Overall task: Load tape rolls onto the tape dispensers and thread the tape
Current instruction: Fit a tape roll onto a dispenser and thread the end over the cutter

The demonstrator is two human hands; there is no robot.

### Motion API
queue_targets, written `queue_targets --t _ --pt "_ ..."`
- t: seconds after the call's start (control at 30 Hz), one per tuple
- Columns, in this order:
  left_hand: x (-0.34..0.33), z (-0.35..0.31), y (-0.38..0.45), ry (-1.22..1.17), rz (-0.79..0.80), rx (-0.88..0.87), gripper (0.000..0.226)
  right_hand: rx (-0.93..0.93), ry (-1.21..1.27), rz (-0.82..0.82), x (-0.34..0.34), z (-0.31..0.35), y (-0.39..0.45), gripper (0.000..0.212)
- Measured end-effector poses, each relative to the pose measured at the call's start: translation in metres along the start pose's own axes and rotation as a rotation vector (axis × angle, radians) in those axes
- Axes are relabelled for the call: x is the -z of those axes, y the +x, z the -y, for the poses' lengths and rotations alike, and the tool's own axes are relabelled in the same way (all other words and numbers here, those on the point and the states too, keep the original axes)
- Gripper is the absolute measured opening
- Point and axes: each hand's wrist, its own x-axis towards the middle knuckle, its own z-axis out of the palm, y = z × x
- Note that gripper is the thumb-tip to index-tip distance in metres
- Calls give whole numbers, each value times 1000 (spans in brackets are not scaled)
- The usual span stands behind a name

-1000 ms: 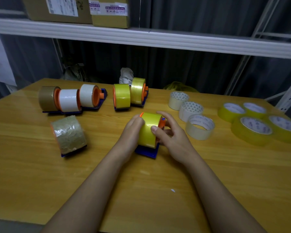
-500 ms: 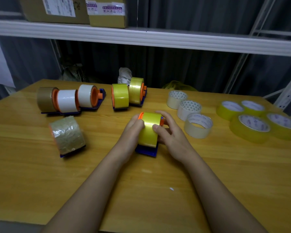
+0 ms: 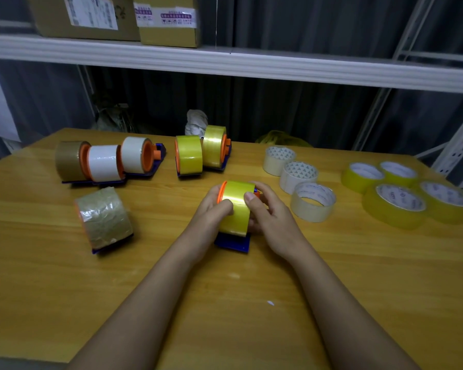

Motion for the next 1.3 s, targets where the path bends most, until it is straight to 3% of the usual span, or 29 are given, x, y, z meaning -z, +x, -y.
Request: queue_targets --t 0.13,0.2,0.37,0.47,0.57,0.67,0.9,1.13,1.3 --pt "0 2 1 -19 -13 11 71 45 -52 2 -1 -1 -1 43" --pt "-1 2 2 -31 -33 6 70 79 -90 9 0 -2 -1 53" --pt "-1 0 3 -21 -81 25 80 149 -90 56 1 -2 -4 53" --pt "-2 -2 2 -29 -79 20 63 184 -86 67 1 -4 -4 60" --pt "-1 -2 4 -45 -92 12 26 223 -99 63 1 -3 -5 72" --pt "-1 -3 4 -58 -92 -12 17 260 -184 53 3 -3 -4 86" --pt "-2 -4 4 -23 -63 1 27 297 -328 78 3 -3 -4 102" --pt "-3 -2 3 13 -85 -24 31 159 -201 95 5 -3 -3 91" --pt "-2 -4 3 -34 -38 -26 25 233 -332 107 6 -1 -4 106"
